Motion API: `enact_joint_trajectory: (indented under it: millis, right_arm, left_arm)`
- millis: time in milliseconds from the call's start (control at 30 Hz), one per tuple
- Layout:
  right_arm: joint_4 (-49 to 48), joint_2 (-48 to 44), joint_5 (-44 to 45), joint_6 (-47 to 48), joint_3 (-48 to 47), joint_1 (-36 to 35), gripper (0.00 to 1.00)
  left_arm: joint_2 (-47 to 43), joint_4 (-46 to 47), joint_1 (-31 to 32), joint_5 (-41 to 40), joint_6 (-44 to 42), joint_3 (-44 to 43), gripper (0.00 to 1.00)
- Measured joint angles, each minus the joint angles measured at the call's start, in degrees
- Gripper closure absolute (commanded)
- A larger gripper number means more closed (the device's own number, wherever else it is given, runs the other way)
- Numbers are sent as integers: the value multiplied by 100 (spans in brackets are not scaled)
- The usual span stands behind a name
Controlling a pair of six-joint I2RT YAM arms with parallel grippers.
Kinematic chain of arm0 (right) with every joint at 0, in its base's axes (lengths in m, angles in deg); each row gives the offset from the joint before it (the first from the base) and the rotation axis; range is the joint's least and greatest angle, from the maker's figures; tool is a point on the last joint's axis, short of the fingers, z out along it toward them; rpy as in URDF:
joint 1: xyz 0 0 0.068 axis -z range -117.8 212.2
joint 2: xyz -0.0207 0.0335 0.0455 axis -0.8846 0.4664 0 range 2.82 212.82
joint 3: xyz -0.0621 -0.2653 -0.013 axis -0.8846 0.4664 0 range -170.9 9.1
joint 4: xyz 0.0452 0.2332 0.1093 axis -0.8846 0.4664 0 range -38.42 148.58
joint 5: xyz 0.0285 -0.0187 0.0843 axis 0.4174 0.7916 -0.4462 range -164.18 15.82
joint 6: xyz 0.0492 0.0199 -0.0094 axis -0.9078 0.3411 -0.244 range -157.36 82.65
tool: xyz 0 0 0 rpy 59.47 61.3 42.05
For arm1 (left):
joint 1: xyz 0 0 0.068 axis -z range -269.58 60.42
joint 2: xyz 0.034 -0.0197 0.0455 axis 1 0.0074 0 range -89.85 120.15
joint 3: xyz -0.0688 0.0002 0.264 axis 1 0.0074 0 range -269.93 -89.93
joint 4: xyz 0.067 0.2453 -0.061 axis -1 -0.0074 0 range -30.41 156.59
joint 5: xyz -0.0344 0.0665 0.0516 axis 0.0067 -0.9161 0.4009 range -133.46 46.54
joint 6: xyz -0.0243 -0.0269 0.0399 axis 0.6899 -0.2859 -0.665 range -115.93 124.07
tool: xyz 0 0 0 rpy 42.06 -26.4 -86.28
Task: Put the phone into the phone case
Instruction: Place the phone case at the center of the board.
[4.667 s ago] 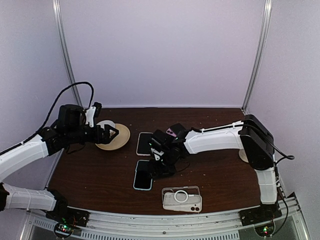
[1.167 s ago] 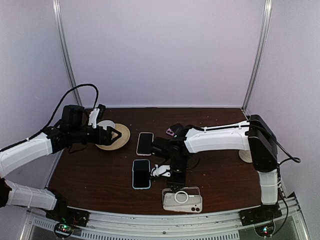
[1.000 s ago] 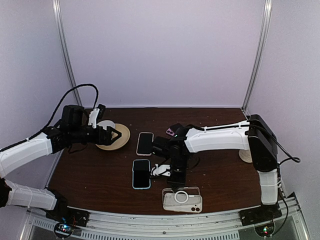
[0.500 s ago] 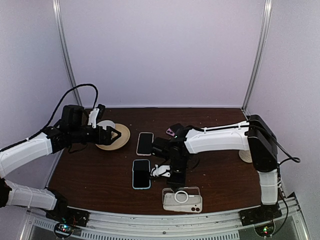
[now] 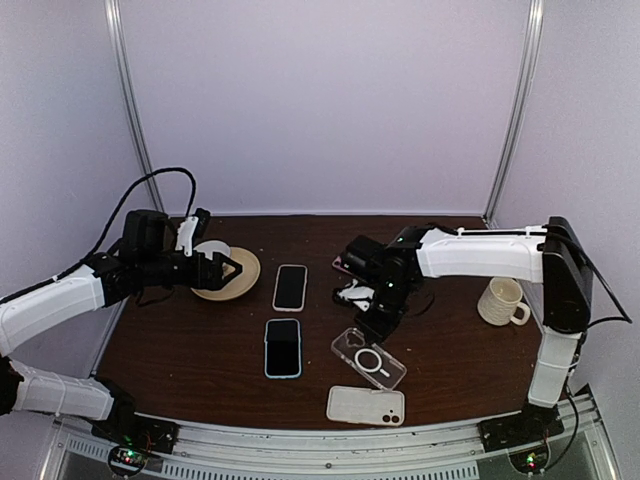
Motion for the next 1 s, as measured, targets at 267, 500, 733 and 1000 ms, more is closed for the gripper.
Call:
enact_joint_trajectory:
  millis: [267, 500, 733, 1000]
  right_arm:
    - [-638, -391, 813, -3191, 1147, 1071, 100]
    - [-739, -378, 1198, -4559, 1274, 964, 90]
    - [-444, -52, 1394, -4315, 721, 964, 47]
    - [-35, 57, 1550, -2457, -675, 1023, 1]
  left_arm:
    - [0, 0, 0, -2, -2, 0, 3]
    - [-7, -2, 0, -4, -2, 0, 2]
    - [-57, -2, 0, -11, -39, 0, 2]
    - [61, -2, 0, -15, -68, -2, 2]
